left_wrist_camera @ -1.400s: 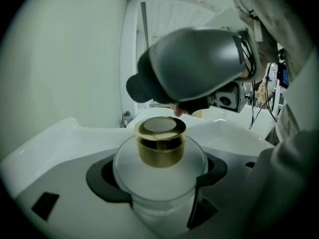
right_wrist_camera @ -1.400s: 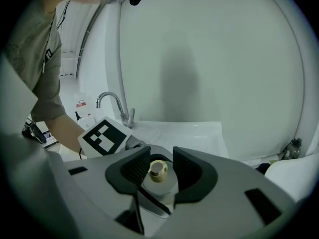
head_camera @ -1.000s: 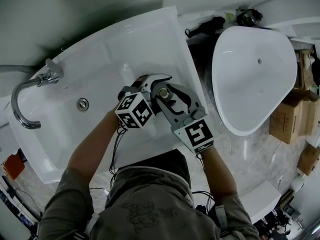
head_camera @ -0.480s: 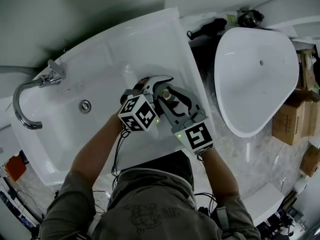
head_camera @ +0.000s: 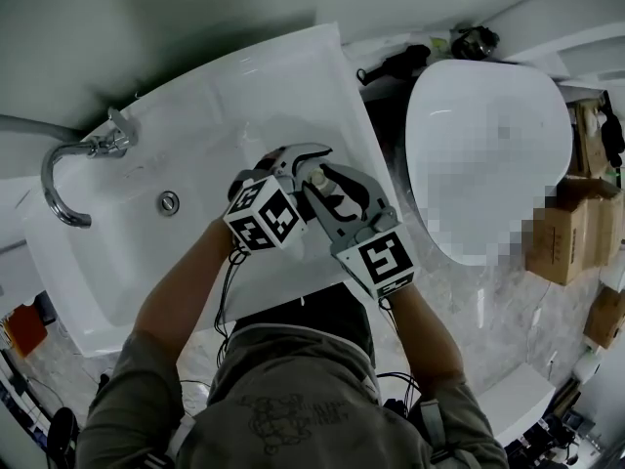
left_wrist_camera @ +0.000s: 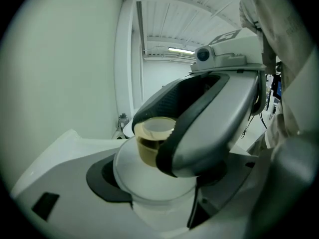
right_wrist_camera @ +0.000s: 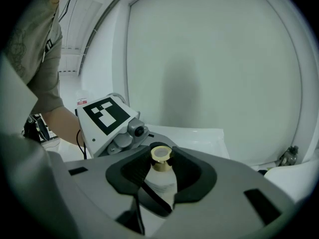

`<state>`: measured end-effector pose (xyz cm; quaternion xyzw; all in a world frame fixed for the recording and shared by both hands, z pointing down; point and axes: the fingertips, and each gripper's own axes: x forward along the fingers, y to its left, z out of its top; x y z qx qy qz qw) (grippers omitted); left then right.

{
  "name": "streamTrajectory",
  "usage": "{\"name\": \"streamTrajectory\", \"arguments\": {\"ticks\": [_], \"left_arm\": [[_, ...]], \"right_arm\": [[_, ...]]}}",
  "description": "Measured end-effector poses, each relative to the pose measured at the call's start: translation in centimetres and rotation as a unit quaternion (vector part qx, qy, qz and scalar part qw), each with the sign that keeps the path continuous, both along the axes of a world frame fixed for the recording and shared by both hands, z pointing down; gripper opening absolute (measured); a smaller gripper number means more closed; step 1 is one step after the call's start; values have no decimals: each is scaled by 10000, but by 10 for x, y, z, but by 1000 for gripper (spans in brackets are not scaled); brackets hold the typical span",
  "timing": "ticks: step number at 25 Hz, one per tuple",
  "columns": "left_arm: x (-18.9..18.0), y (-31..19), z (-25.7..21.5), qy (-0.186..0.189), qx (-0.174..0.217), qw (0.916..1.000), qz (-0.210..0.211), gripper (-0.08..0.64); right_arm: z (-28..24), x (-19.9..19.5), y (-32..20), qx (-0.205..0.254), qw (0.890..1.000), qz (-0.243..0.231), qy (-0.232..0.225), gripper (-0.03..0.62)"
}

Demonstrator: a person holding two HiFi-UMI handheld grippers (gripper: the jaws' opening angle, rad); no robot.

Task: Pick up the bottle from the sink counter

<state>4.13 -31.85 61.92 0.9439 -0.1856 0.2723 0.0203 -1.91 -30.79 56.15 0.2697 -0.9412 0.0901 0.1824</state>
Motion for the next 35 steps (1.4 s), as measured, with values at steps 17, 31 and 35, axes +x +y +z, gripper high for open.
{"name": "streamTrajectory", "arguments": {"ticks": [17,31,35], "left_arm": [[-1,31,-205,30,812,9967,-1,347],[-5,90,-308,79,1150,9931,-233,347],[-8,107,-310,19,1119,9934,-232,347]], "right_arm": [[-204,-1,41,896,9959,-9,-116,141],[-304,-6,106,1464,9886,-223,-253,141],[-309,-8,123,1392,9893,-250,-350,141]]}}
